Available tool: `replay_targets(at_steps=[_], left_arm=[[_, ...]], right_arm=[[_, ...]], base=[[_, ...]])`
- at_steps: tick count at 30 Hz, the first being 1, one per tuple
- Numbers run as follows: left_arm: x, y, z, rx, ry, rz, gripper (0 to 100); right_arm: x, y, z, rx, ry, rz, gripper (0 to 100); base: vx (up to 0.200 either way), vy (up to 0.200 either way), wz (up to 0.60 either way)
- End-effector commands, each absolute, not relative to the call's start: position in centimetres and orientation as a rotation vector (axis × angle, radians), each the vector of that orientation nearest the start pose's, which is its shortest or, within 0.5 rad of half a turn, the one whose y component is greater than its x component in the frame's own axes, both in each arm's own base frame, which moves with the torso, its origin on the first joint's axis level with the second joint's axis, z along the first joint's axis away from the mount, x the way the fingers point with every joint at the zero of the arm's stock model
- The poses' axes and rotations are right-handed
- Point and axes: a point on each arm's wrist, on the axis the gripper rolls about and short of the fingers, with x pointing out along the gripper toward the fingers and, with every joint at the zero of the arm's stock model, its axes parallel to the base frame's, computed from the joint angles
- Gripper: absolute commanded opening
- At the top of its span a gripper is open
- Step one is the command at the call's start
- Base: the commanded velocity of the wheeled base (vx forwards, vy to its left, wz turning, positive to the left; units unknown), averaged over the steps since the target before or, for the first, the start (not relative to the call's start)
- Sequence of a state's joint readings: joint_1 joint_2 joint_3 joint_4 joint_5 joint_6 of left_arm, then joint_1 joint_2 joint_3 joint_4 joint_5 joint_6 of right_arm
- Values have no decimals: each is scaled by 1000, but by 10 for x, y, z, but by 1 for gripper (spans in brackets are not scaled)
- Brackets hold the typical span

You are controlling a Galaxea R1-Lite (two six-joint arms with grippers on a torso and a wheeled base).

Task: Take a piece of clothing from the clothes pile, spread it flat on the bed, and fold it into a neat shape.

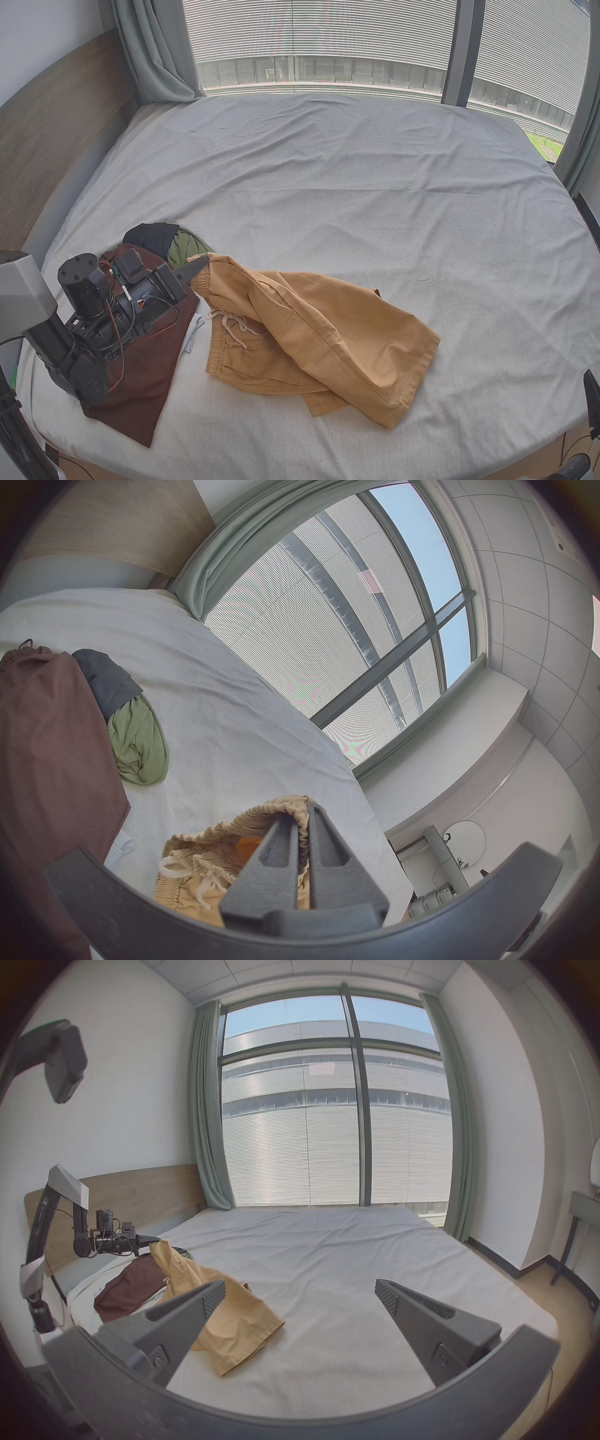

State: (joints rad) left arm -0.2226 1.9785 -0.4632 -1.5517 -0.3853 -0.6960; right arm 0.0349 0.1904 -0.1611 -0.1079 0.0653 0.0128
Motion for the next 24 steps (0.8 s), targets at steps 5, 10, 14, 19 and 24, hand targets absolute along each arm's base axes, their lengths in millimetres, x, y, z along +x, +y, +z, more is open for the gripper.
replay_targets(at_steps=[5,10,14,19,24], left_arm=[[295,-75,112,-670,165,-599,0],[295,-75,112,-670,163,-598,0],[295,-75,112,-671,165,-597,0],[295,-75,112,-670,162,-598,0],[295,-75,114,-668,155,-601,0]], right_arm=[[25,4,166,78,115,161,100],[50,7,175,121,224,233,100],[65,9,170,125,305,273,100],[79,12,171,127,350,313,100],[98,14,170,135,379,351,100]], base=[[0,0,0],[0,0,0],[0,0,0],[0,0,0],[0,0,0]])
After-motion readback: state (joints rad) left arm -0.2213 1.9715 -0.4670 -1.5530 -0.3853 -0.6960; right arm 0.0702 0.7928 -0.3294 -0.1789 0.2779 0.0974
